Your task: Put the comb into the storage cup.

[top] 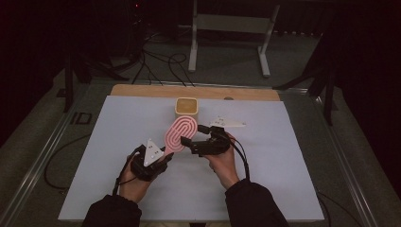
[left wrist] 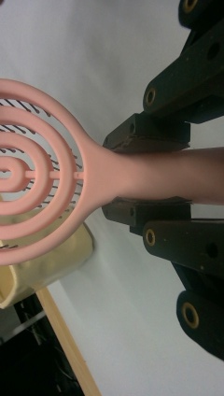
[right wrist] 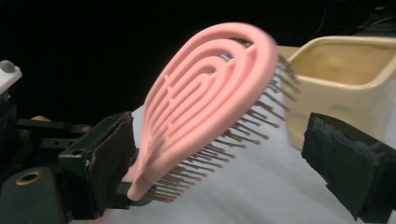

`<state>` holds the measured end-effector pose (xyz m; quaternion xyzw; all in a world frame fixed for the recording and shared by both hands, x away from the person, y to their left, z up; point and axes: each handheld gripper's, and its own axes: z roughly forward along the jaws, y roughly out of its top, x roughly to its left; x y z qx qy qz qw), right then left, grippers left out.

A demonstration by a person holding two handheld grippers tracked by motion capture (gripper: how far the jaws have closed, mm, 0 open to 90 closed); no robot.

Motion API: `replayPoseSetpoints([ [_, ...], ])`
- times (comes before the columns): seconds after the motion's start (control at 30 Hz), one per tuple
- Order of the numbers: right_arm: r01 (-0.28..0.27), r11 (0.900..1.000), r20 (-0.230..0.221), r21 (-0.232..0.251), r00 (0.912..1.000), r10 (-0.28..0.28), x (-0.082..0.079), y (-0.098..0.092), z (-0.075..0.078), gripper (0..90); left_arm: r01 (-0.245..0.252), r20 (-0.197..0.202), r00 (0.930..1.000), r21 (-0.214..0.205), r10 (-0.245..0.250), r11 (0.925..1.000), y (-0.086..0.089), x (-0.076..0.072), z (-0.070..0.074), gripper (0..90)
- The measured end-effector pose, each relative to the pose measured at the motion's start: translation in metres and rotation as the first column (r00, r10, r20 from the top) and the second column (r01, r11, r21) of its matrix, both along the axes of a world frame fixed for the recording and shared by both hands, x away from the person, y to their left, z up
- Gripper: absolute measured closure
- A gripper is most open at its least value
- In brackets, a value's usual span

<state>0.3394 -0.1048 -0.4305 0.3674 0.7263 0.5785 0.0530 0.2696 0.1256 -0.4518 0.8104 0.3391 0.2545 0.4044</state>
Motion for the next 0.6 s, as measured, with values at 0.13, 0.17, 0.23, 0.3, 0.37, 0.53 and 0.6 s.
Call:
replayPoseSetpoints([
  [0.13, -0.021, 0.9994, -0.018, 0.026, 0.9996, 0.022, 0.0, 0.004, 0.001, 12.9, 0.01, 0.01, 0.9999, -0.001, -0.01, 0.9999, -0.002, -0.001, 0.0, 69.9],
  [0.17, -0.027, 0.9991, -0.024, 0.034, 0.9993, 0.027, 0.0, 0.005, 0.002, 13.9, 0.012, 0.013, 0.9998, -0.004, -0.012, 0.9999, -0.002, -0.001, 0.0, 69.9],
  [0.23, -0.043, 0.9985, -0.03, 0.033, 0.9986, 0.044, 0.001, 0.008, 0.002, 16.0, 0.014, 0.021, 0.9997, -0.002, -0.014, 0.9999, -0.003, -0.002, 0.0, 69.9],
  [0.3, -0.052, 0.9984, -0.025, 0.023, 0.9983, 0.053, 0.0, 0.011, 0.003, 20.8, 0.016, 0.031, 0.9994, -0.008, -0.016, 0.9998, -0.003, -0.003, 0.001, 69.9],
  [0.37, -0.053, 0.9982, -0.028, 0.027, 0.9982, 0.053, 0.0, 0.013, 0.004, 26.4, 0.019, 0.036, 0.9992, -0.011, -0.018, 0.9998, -0.003, -0.004, 0.002, 69.9],
  [0.53, -0.071, 0.9968, -0.072, 0.036, 0.9947, 0.073, 0.003, 0.015, 0.001, 44.2, 0.029, 0.04, 0.9988, -0.01, -0.029, 0.9995, -0.004, -0.004, 0.002, 69.9],
  [0.6, -0.084, 0.9954, -0.09, 0.045, 0.992, 0.088, 0.004, 0.015, -0.001, 49.1, 0.031, 0.038, 0.9988, -0.005, -0.031, 0.9995, -0.005, -0.004, 0.001, 69.9],
])
